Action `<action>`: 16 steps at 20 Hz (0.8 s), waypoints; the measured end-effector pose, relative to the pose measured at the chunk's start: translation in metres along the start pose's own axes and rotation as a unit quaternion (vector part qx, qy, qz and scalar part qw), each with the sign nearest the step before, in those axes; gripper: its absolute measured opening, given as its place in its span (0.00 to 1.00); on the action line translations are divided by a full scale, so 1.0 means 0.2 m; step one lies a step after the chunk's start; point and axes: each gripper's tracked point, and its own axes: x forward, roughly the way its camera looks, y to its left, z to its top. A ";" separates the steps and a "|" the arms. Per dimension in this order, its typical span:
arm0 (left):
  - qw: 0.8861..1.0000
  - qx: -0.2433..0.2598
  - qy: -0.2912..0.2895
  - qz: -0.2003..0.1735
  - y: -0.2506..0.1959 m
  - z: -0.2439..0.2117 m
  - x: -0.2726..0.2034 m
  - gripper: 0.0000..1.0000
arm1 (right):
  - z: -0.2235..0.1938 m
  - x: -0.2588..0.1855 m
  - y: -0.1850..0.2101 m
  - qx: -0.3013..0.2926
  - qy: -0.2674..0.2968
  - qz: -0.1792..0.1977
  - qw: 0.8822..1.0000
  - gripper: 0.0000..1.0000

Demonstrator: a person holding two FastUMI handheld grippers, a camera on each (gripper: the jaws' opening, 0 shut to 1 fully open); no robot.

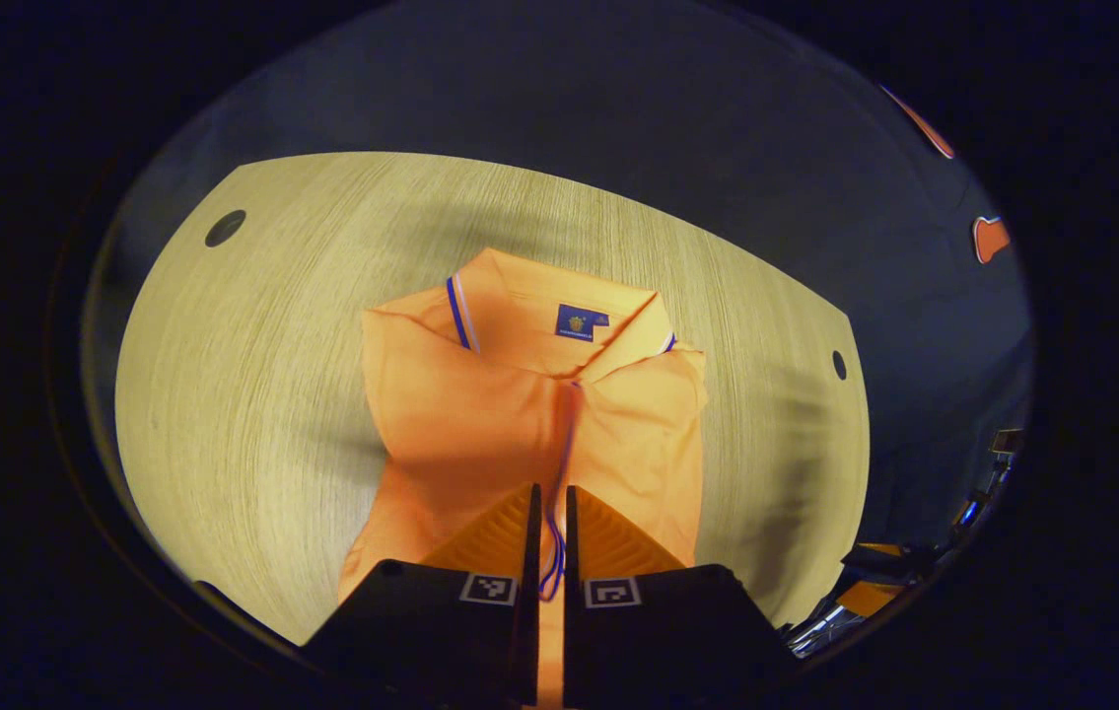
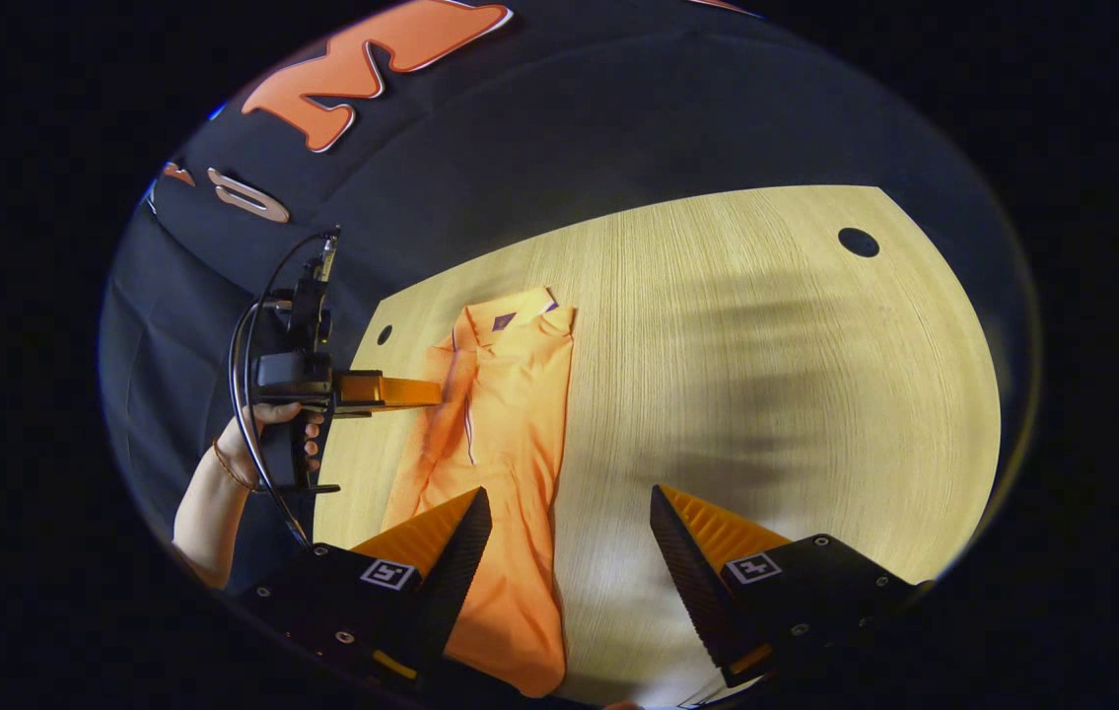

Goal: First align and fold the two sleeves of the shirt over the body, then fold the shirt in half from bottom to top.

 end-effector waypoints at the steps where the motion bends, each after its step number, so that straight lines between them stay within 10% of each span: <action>1: 1.000 -0.003 -0.002 -0.014 -0.02 0.00 0.01 0.10 | 0.00 0.01 0.00 -0.001 0.001 -0.001 1.000 0.98; 3: 0.999 -0.001 -0.005 -0.036 -0.07 -0.01 -0.03 0.54 | -0.01 0.01 0.01 -0.002 0.000 -0.007 1.000 0.98; 5: 0.999 0.005 -0.013 -0.046 -0.08 -0.03 -0.06 0.49 | -0.02 0.00 0.04 -0.005 -0.003 -0.014 1.000 0.98; 8: 0.998 0.016 -0.031 -0.060 -0.06 -0.07 -0.25 0.99 | -0.05 -0.03 0.11 -0.015 -0.013 -0.033 0.999 0.99; 16: 0.993 0.061 -0.085 -0.047 0.25 -0.48 -0.79 0.99 | -0.39 -0.16 0.31 -0.012 -0.036 -0.100 0.994 0.98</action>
